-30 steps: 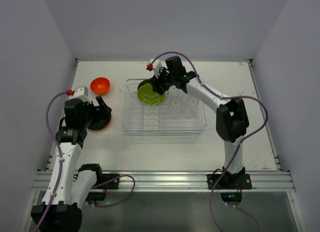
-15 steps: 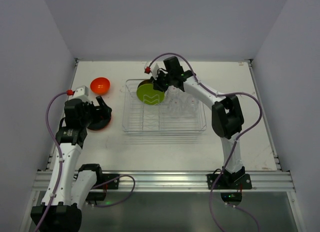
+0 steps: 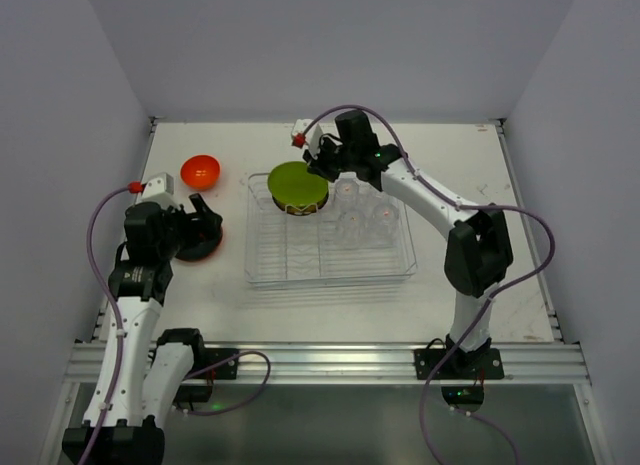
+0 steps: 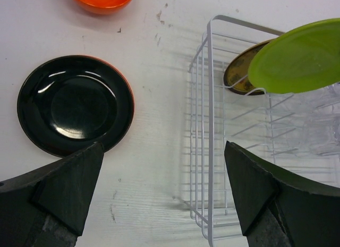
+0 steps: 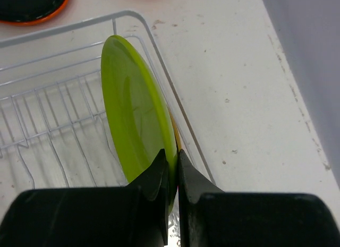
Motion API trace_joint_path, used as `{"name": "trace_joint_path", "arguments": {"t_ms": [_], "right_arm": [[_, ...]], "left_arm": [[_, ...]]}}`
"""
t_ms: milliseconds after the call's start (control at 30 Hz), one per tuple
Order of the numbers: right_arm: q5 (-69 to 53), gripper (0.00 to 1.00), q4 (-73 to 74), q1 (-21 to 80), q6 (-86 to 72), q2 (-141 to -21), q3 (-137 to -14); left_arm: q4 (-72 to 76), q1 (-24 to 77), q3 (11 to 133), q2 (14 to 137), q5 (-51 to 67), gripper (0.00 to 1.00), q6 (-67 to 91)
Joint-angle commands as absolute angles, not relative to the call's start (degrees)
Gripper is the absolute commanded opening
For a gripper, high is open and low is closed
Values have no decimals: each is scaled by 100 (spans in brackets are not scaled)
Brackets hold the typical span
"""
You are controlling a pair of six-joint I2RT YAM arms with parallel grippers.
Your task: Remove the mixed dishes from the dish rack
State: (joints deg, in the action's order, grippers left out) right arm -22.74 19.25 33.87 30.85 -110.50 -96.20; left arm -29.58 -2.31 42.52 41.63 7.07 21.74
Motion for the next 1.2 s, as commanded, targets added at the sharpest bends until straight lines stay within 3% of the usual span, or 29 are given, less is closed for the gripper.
{"name": "trace_joint_path", "arguments": {"t_ms": [0, 200, 300, 333, 433, 500, 667, 933, 1033, 1100, 1133, 1167], "right_arm": [[-2101, 0, 1750, 3454, 2857, -10259, -9633], [-1477, 0, 1520, 3454, 1348, -9616, -9457], [-1468, 0, 1538, 3437, -373, -9151, -9089], [-1503, 0, 1512, 3437, -848, -8880, -8923], [-1863, 0, 995, 3428, -2220, -8448, -7705], [-2186, 0, 478, 3428, -2872, -8078, -7271], [-2829, 0, -559, 3428, -3690, -7709, -6417], [-3577, 0, -1352, 3437, -4174, -7708, -5942], [-3875, 0, -1634, 3437, -4393, -7831, -5898], [-3850, 0, -1827, 3437, -4526, -7884, -5775], [-3780, 0, -2054, 3437, -4683, -7892, -5714], [-3744, 0, -2109, 3445, -4737, -7919, -5661]], "left_arm": [[-2777, -185, 4271, 4026, 677, 100, 2074], [-2708, -193, 4350, 3859, 1053, 100, 1987], [-1919, -193, 4114, 3614, 2606, 100, 2317], [-1089, -185, 3791, 3543, 3576, 100, 2547], [922, -167, 3123, 3419, 4576, 100, 3750], [1527, -115, 3032, 3611, 4780, 100, 4147], [1450, 104, 3419, 4297, 4922, 100, 4113], [914, 509, 3472, 4544, 4184, 96, 4016], [958, 764, 3507, 4588, 4043, 80, 4052], [949, 835, 3568, 4597, 3947, 62, 4069], [958, 878, 3594, 4597, 3929, 50, 4069], [975, 896, 3630, 4588, 3877, 31, 4087]]}}
